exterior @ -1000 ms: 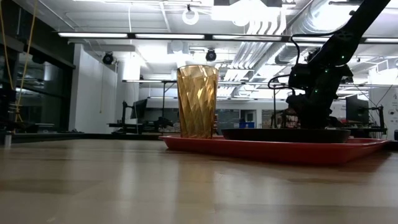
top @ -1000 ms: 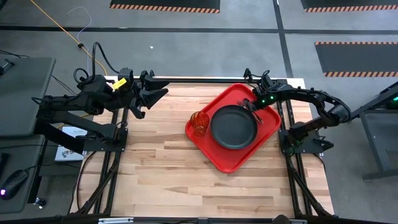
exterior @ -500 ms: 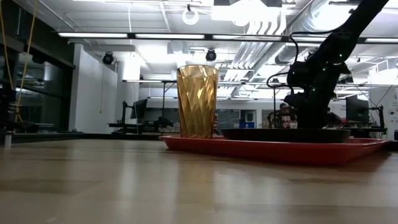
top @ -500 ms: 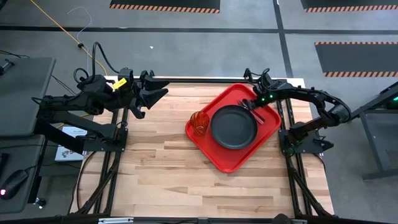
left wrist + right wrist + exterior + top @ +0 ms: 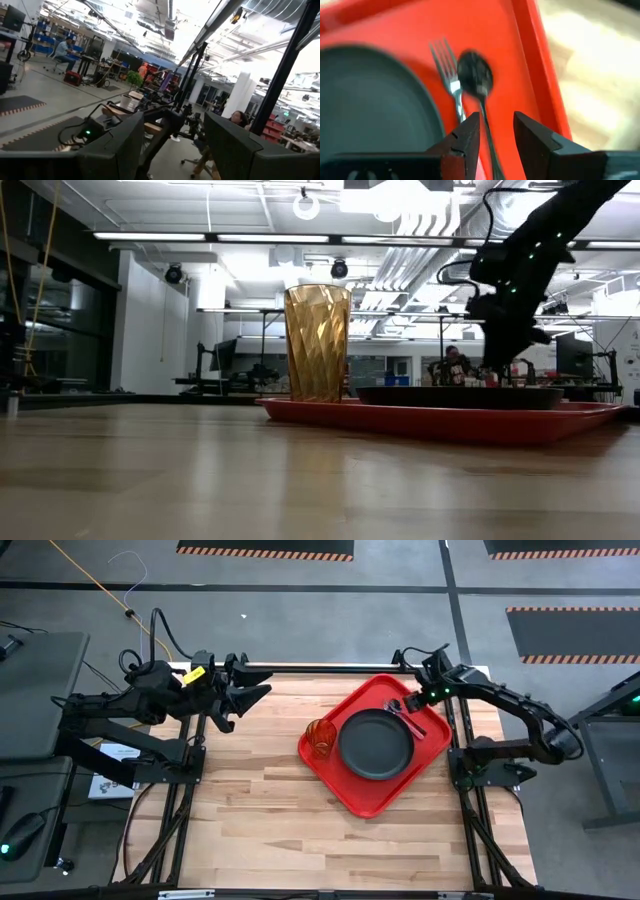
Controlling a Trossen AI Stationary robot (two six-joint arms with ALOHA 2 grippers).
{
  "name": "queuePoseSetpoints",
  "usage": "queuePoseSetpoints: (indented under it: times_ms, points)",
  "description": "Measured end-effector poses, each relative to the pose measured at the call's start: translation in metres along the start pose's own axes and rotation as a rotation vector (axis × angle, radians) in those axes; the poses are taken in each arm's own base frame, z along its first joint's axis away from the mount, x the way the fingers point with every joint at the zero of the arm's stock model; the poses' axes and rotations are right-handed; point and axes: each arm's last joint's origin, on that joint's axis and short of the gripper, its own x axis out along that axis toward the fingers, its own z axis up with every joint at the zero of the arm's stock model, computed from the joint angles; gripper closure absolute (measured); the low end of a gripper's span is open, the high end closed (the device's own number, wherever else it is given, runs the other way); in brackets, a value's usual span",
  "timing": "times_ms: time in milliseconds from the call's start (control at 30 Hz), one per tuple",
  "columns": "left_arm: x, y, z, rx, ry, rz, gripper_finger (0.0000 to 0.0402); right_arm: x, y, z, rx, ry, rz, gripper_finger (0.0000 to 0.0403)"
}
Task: Pick and place plate/cup/fork/spoon on tray
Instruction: Return to Home Position
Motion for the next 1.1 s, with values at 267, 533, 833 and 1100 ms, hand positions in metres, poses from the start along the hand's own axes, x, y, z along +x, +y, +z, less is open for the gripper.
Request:
queuePoseSetpoints:
  times_ms: [267,533,833,1100]
  points:
    - [0.0,0.001,-0.002,0.07,0.018,0.02,0.0202,-0.01,0.007,-0.038,0.036,-0.015,0.105,0.0293]
    - [-0.017,0.012,-0.001,0.117,0.11,0.129,0.0202,-0.052,0.03,-0.047,0.055,-0.354,0.383,0.0293]
    - [-0.048,0.022,-0.014,0.215,0.284,0.15,0.0255,-0.094,0.06,-0.035,0.053,-0.666,0.738,0.0302]
    - [-0.079,0.039,-0.076,0.144,0.194,-0.025,0.0388,-0.107,0.08,-0.036,0.04,-0.748,0.877,0.035]
